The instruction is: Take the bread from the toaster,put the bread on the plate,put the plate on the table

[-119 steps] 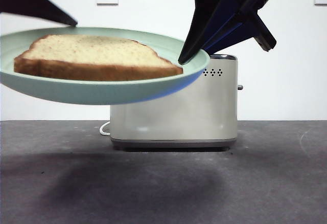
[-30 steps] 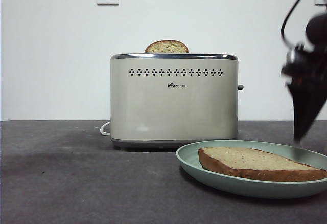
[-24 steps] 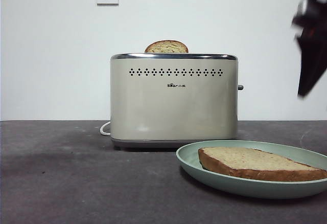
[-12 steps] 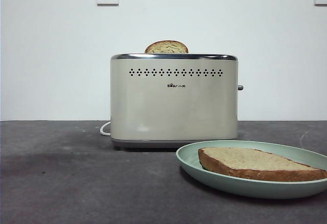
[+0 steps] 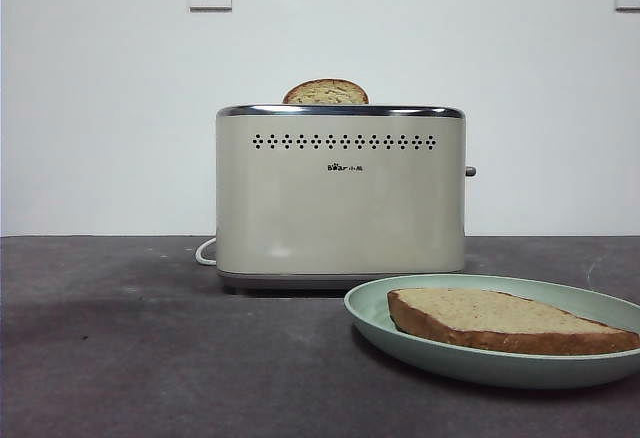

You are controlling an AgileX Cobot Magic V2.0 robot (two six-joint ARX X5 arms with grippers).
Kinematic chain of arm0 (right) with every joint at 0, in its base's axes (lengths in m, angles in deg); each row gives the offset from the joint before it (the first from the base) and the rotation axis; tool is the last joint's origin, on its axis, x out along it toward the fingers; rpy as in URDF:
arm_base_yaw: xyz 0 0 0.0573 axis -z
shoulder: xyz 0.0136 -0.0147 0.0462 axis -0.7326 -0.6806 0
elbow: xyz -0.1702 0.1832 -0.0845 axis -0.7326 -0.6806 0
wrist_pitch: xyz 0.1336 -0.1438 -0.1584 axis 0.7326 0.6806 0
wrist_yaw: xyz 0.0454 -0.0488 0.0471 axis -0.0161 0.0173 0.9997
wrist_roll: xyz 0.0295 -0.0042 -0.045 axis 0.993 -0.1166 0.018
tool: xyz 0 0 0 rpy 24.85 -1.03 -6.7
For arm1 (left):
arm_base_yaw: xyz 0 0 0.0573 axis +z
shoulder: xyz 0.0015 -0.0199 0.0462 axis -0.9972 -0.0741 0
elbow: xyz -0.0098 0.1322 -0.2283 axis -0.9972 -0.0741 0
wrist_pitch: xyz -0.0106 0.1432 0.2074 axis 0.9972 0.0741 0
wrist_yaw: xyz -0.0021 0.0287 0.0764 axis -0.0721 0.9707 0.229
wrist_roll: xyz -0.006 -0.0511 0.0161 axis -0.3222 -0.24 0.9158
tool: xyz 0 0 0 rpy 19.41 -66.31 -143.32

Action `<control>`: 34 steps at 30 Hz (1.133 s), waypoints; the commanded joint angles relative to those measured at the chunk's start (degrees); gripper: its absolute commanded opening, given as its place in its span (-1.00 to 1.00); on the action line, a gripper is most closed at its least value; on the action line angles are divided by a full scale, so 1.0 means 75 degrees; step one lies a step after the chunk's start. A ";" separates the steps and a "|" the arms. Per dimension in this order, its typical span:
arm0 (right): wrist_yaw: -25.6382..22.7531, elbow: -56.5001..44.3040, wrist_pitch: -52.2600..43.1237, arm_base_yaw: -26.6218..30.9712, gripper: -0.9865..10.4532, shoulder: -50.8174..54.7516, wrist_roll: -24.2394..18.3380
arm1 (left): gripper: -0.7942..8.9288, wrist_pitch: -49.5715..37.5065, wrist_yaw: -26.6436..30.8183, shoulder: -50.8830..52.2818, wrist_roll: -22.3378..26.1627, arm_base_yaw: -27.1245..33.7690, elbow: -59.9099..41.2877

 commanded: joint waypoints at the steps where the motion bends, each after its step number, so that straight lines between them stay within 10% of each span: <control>1: 0.0047 -0.0047 -0.0015 -0.0023 -0.85 -0.0003 -0.0134 | -0.85 -0.0003 -0.0052 0.0012 0.0058 0.0015 -0.0017; 34: -0.0087 -0.0047 -0.0017 -0.0023 -0.82 -0.0003 -0.0114 | -0.84 -0.0166 0.0000 -0.0047 0.0064 0.0015 -0.0017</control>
